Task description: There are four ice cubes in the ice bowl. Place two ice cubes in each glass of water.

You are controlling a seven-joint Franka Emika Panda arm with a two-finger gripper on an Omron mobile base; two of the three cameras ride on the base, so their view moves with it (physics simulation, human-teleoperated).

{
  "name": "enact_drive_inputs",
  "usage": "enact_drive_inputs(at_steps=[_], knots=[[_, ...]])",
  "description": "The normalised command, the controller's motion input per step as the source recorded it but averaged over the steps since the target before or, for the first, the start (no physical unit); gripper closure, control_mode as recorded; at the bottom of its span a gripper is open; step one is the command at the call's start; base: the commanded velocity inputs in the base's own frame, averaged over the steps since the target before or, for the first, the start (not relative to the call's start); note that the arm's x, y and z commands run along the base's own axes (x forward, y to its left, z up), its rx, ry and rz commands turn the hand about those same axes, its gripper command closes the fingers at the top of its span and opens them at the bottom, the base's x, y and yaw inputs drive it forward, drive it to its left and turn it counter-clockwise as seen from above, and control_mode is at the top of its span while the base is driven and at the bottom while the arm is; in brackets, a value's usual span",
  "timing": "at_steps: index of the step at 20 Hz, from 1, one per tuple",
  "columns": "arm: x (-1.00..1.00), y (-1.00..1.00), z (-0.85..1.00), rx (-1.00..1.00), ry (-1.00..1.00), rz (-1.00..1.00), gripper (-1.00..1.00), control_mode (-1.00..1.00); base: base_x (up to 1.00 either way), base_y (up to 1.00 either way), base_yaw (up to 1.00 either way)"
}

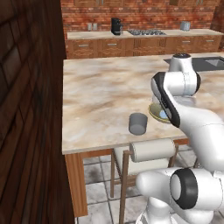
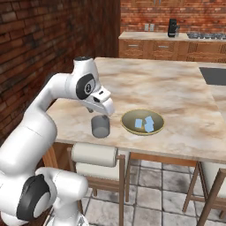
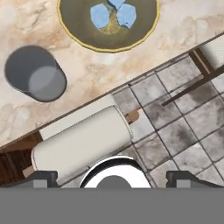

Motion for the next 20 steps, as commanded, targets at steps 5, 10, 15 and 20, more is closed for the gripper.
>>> enact_drive_inputs(at_steps=[5, 10, 15, 20], knots=[[0.07, -0.43, -0.16, 0.0, 0.01, -0.27, -1.0, -1.0, 0.0, 0.0, 0.0], [0.02, -0.41, -0.03, 0.05, 0.0, -0.22, -1.0, -1.0, 0.0, 0.0, 0.0], [0.02, -0.32, -0.02, 0.11, 0.05, -0.18, -1.0, -1.0, 0.0, 0.0, 0.0], [0.03, -0.13, 0.0, 0.12, 0.12, -0.21, -1.0, -1.0, 0.0, 0.0, 0.0]])
